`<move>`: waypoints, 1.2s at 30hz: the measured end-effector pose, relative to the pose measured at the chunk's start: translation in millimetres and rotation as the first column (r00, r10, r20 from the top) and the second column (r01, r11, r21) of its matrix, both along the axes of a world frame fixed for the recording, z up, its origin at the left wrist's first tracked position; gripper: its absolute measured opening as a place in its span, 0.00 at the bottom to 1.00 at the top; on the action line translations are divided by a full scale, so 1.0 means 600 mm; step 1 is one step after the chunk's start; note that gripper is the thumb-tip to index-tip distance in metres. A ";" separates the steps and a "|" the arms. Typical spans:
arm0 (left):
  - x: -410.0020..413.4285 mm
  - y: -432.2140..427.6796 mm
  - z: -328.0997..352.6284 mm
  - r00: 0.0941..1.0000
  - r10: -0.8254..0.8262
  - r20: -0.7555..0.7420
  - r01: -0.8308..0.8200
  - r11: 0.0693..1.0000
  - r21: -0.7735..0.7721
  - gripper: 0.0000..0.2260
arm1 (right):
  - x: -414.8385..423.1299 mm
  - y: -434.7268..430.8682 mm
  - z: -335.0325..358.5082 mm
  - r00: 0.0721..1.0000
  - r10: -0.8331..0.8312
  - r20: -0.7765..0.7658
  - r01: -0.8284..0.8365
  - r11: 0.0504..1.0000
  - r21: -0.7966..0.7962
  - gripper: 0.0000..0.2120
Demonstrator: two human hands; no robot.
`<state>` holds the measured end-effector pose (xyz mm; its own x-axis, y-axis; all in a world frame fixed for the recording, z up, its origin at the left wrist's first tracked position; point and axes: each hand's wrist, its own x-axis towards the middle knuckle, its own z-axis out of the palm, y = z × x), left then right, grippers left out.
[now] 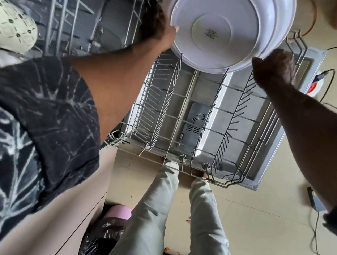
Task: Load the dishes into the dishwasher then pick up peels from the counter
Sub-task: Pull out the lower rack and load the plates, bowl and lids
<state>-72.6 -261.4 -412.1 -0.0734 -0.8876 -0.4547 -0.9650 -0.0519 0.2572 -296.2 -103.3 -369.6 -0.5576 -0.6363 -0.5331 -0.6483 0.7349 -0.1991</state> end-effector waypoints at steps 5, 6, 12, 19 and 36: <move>0.020 0.079 0.048 0.974 -0.211 0.076 0.220 0.967 -0.131 0.26 | 0.004 0.042 0.020 0.991 0.130 -0.007 -0.130 0.984 -0.121 0.17; 0.020 0.101 0.069 0.962 -0.260 0.085 0.272 0.946 -0.174 0.24 | 0.016 0.051 0.047 0.978 0.208 -0.005 -0.207 0.969 -0.132 0.18; 0.021 0.223 0.219 0.962 -0.273 0.004 0.267 0.938 -0.222 0.27 | 0.074 0.127 0.183 0.904 0.424 -0.053 -0.425 0.880 -0.211 0.25; 0.058 0.421 0.451 0.974 -0.224 -0.025 0.201 0.917 -0.345 0.29 | 0.146 0.239 0.394 0.894 0.448 -0.015 -0.429 0.845 -0.318 0.29; 0.302 0.664 0.729 0.916 0.380 -0.127 -0.382 0.734 -0.562 0.24 | 0.424 0.259 0.685 0.548 0.822 -0.155 -0.723 0.372 -0.582 0.28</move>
